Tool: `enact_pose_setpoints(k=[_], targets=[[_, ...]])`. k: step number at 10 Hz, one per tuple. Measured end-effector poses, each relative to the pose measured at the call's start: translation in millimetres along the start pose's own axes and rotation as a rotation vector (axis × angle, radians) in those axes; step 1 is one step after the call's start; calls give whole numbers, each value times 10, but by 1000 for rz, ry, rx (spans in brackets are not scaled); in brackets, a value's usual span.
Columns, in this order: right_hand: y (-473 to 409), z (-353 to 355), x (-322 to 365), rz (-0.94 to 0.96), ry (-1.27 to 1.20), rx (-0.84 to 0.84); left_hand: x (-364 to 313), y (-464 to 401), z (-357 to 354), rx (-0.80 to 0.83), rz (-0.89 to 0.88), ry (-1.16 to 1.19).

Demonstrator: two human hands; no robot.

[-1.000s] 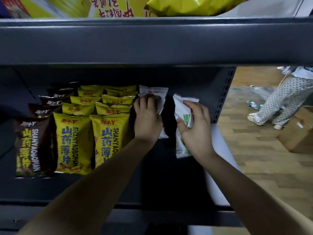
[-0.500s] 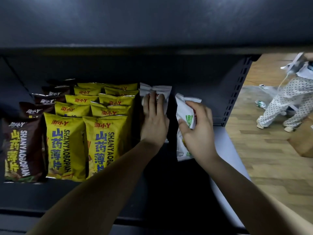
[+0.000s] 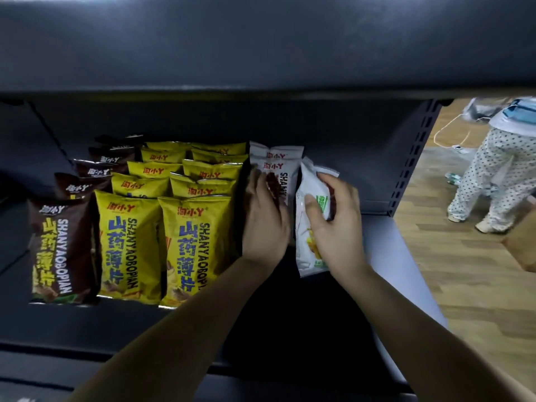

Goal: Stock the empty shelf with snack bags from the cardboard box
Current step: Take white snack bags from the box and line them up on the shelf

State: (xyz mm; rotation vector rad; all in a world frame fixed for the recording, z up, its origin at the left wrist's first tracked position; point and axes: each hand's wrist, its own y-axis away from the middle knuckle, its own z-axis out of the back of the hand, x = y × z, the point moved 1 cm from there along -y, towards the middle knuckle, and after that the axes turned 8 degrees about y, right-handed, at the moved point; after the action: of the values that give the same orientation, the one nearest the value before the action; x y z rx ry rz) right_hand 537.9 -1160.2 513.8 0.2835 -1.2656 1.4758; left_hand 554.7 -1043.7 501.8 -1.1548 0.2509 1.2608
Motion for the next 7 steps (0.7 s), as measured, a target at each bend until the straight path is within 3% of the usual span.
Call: enact_pose_setpoints(k=[1, 2, 4, 6, 7], targets=[[25, -102, 73, 27, 0, -7, -71, 56, 145, -67, 225, 219], [42, -252, 195, 53, 12, -35, -75, -4, 240, -94, 342, 272], [25, -609, 320, -28, 254, -70, -123, -1, 307, -66, 384, 342], [137, -899, 249, -103, 396, -241, -285, 120, 388, 35, 341, 384], [151, -853, 443, -185, 396, -113, -305, 129, 389, 52, 313, 386]])
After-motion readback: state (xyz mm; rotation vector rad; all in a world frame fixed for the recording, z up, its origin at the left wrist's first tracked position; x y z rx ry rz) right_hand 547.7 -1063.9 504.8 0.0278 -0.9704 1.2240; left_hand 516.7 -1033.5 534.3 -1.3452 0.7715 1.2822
